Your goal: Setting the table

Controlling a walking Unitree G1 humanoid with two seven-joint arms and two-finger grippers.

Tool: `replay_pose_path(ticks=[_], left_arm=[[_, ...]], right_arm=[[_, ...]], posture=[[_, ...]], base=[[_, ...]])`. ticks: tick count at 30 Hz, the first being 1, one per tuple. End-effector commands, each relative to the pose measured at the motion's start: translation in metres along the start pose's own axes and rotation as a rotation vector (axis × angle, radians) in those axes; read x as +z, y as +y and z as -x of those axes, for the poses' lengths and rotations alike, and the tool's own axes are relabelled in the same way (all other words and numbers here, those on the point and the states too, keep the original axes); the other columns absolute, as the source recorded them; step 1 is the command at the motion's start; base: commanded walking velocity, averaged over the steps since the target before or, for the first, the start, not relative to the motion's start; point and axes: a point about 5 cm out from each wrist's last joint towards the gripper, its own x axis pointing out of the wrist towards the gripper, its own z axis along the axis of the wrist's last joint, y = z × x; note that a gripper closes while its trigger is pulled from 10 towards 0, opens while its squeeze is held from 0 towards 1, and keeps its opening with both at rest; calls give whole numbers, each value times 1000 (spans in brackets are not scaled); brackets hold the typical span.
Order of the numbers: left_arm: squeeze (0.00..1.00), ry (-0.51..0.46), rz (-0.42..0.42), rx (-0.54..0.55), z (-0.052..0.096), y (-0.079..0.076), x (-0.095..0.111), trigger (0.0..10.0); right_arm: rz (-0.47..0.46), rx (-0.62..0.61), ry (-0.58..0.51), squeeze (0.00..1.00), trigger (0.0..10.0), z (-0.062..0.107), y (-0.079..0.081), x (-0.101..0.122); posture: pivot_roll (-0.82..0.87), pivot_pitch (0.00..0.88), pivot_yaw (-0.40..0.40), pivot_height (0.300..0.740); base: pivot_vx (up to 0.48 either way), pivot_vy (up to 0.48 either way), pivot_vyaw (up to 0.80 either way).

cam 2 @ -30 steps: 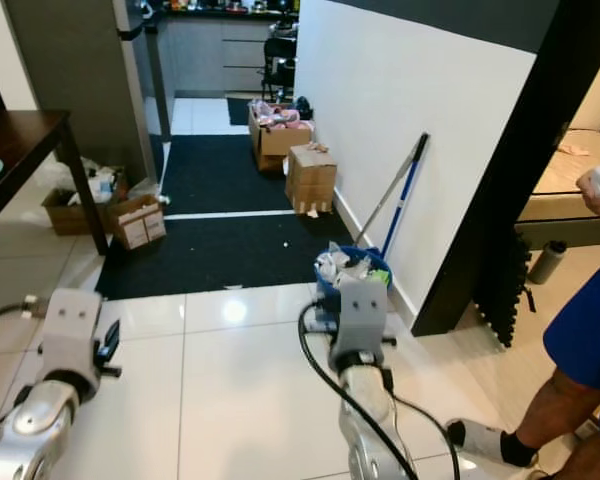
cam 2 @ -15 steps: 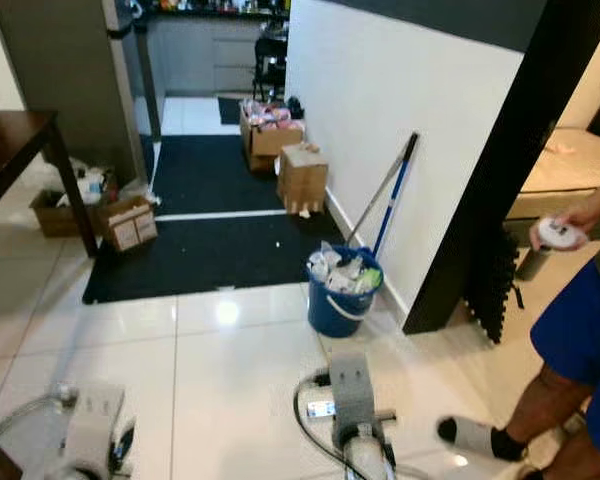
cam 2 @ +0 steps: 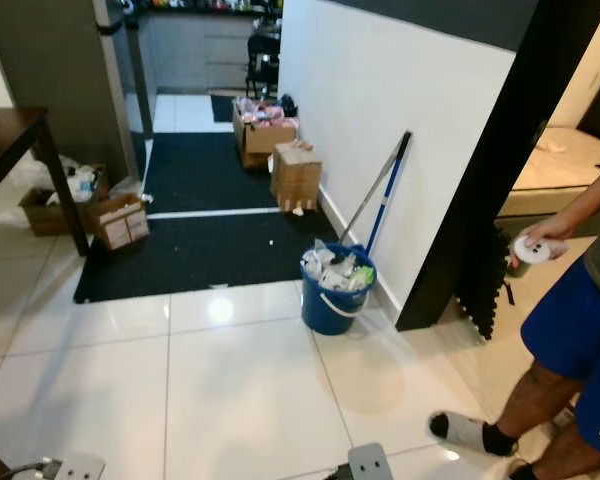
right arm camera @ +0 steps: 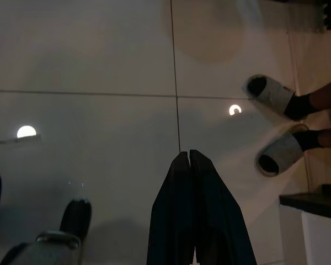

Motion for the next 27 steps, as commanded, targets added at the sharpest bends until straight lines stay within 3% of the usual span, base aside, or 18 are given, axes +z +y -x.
replay_pose_path(ticks=[1,5,12,14,21,27], left_arm=[[0,43,-19,8,4,2,-15,10000],[0,57,-2,25,6,5,-20,10000],[0,94,-74,11,8,3,-34,10000],[0,99,-57,18,9,5,-36,10000],[0,62,-8,20,6,5,-28,10000],[0,38,-44,-39,6,-3,-29,10000]], right_arm=[[12,9,14,0,10000,2,-1,-6],[7,23,11,0,10000,2,0,-6],[33,35,60,0,10000,6,2,-19],[36,34,57,0,10000,6,1,-19],[31,14,26,0,10000,2,-2,-11],[39,27,70,0,10000,6,3,-22]], posture=[[59,85,-9,740],[57,87,-9,740],[57,88,-19,740],[54,91,-20,740],[50,97,-19,740],[58,97,-16,740]], base=[[0,0,0],[0,0,0],[0,0,0],[0,0,0],[0,0,0],[0,0,0]])
